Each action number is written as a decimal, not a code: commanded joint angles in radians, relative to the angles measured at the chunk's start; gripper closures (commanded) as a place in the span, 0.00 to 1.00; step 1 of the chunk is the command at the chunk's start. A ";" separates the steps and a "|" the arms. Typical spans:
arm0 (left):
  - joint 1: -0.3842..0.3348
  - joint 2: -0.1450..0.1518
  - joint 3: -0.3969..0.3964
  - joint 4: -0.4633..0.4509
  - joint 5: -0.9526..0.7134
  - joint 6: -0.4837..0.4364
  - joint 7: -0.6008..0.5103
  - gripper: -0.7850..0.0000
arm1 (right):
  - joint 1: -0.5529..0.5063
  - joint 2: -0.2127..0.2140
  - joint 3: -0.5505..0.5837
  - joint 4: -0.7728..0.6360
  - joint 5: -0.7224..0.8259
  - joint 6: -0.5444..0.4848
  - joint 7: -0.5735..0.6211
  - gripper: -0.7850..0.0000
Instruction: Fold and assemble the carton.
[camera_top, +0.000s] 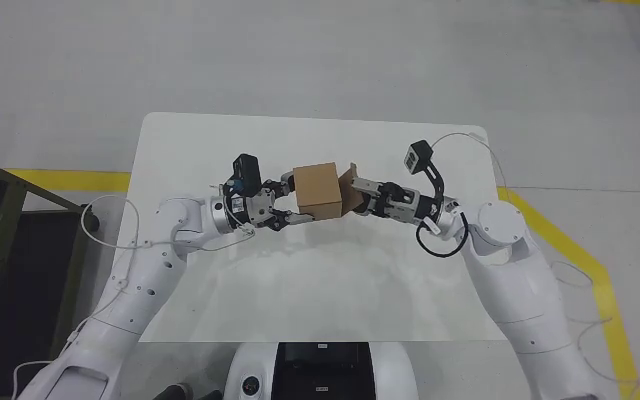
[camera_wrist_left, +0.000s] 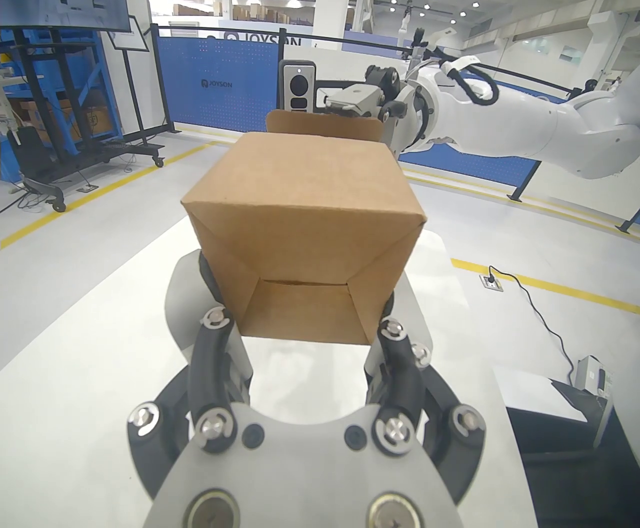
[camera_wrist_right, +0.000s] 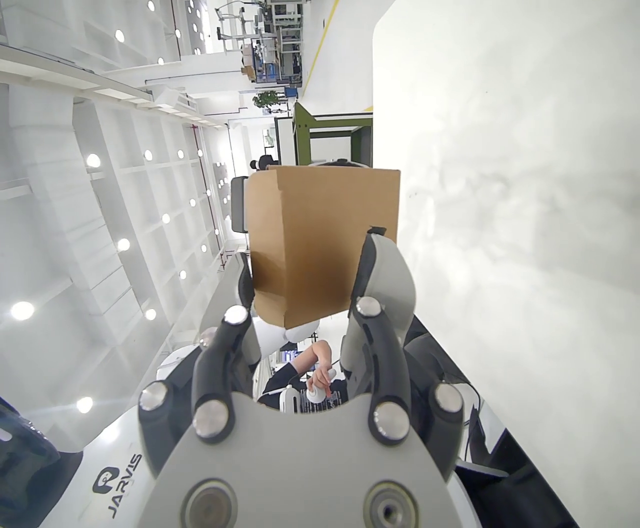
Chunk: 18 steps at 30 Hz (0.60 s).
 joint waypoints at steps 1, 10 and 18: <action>-0.001 0.000 0.000 0.000 0.000 -0.002 -0.001 0.68 | 0.002 0.001 -0.003 -0.001 -0.003 0.004 0.001 0.58; 0.002 -0.002 -0.005 -0.002 -0.001 -0.004 0.008 0.68 | 0.002 0.005 -0.005 -0.004 -0.001 0.004 -0.012 0.60; 0.006 -0.001 -0.013 -0.006 0.011 -0.004 0.016 0.68 | 0.003 0.009 -0.014 -0.034 -0.048 0.019 -0.049 0.59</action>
